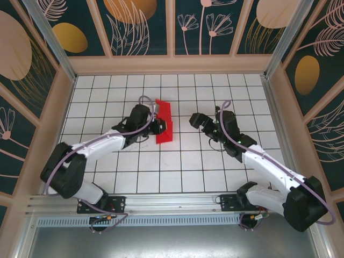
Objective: Fold a paper plane with a square sheet of paper (pick it up from the middle)
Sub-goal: Turn over the paper at the center of the table.
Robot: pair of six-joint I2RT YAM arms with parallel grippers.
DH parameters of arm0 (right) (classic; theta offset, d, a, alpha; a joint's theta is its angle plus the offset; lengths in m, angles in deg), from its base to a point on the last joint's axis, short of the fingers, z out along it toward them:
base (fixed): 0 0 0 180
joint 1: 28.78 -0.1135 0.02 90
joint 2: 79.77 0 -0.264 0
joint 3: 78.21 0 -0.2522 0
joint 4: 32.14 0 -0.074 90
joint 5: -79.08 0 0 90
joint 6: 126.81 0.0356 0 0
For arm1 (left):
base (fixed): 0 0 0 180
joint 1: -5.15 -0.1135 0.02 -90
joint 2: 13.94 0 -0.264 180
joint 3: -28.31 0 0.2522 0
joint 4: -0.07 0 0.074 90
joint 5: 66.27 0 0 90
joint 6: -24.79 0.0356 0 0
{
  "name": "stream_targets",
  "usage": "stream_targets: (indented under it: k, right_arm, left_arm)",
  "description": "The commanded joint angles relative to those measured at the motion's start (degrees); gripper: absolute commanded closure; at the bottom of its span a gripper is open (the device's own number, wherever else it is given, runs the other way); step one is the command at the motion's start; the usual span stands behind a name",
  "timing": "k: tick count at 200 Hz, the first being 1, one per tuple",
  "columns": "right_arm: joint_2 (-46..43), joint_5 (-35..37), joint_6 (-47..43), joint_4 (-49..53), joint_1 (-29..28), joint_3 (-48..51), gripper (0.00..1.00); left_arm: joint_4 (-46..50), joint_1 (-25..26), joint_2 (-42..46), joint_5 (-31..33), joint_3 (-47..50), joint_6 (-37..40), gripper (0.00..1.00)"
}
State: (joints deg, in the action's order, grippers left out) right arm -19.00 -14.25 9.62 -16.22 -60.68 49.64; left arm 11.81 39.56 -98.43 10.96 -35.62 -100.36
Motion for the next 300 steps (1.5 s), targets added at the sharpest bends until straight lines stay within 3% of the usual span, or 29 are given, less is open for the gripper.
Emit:
stream_targets:
  k: [1,41,62,161,194,219,265,300]
  right_arm:
    - [-1.8,3.1,-1.1,2.8,0.2,1.8,0.01]
    - [-1.6,3.9,-3.0,4.7,0.2,0.1,0.01]
    - [-1.9,5.2,-2.9,6.3,0.3,0.3,0.01]
    - [0.1,8.0,-2.6,3.3,0.2,3.2,0.01]
    - [3.0,9.2,-2.0,2.4,0.2,2.9,0.02]
    - [4.7,9.5,-2.1,2.5,0.3,1.8,0.02]
    - [7.7,9.3,-3.5,2.8,0.2,-1.3,0.02]
    - [10.3,5.0,-4.6,1.2,0.3,-3.0,0.05]
  left_arm:
    - [18.9,-0.4,4.7,14.2,-5.0,6.3,0.92]
    - [32.8,-0.4,5.3,37.5,-12.2,8.3,0.92]
    - [36.9,-0.3,2.4,45.6,-13.7,8.4,0.92]
    - [35.8,2.5,-21.0,61.9,-11.2,2.7,0.93]
    - [32.0,3.5,-25.1,57.7,-11.9,1.8,0.92]
    - [29.4,4.4,-24.7,52.3,-12.3,1.8,0.85]
    - [22.9,4.5,-16.9,37.5,-11.5,3.2,0.52]
    - [18.0,4.4,-7.1,27.9,-9.5,3.3,0.29]
